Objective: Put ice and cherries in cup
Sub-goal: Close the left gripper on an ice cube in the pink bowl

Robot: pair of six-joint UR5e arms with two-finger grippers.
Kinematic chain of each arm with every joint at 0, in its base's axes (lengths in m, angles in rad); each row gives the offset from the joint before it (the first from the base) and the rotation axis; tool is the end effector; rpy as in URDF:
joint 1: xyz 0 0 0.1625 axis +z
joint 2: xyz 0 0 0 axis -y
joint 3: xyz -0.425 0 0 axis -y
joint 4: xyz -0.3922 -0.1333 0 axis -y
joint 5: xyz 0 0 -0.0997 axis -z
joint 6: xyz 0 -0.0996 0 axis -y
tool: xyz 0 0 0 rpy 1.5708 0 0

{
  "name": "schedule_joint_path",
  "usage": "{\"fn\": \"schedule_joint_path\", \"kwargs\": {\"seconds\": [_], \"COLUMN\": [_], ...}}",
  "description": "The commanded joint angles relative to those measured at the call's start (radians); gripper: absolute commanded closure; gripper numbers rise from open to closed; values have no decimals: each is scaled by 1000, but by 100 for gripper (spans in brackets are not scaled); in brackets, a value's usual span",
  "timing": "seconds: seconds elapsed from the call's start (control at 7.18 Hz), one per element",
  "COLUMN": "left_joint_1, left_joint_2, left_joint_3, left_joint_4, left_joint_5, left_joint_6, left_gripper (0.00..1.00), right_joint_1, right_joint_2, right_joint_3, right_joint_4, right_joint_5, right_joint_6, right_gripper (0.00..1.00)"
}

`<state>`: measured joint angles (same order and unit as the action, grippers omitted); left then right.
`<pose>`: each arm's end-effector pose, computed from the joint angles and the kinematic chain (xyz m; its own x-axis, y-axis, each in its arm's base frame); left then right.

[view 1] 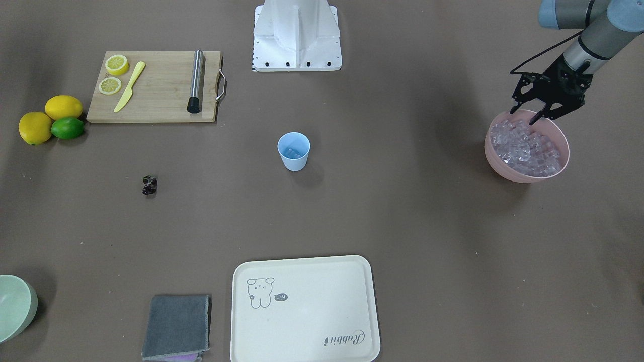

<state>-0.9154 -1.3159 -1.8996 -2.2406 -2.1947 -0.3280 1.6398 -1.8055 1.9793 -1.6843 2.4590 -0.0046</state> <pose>0.1916 -0.3725 0.5368 0.5254 0.5772 -0.6251 -0.2950 0.8127 0.5024 0.0828 -0.3860 0.5647 0.6328 -0.0077 0.7742 -0.0659 0.9958 0.0638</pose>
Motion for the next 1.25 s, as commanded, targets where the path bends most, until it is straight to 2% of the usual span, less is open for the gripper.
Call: {"fn": "schedule_joint_path", "kwargs": {"seconds": [0.0,1.11], "left_joint_1": [-58,-66], "left_joint_2": [-80,-77], "left_joint_3": [1,47], "left_joint_4": [148,141], "left_joint_5": [-34,-45], "left_joint_6": [125,135], "left_gripper": [42,39], "right_joint_1": [0,0], "right_joint_2": [0,0], "right_joint_3": [-2,-2], "right_joint_4": [0,0], "right_joint_5": [0,-8], "right_joint_6": [0,0], "right_gripper": [0,0]}}
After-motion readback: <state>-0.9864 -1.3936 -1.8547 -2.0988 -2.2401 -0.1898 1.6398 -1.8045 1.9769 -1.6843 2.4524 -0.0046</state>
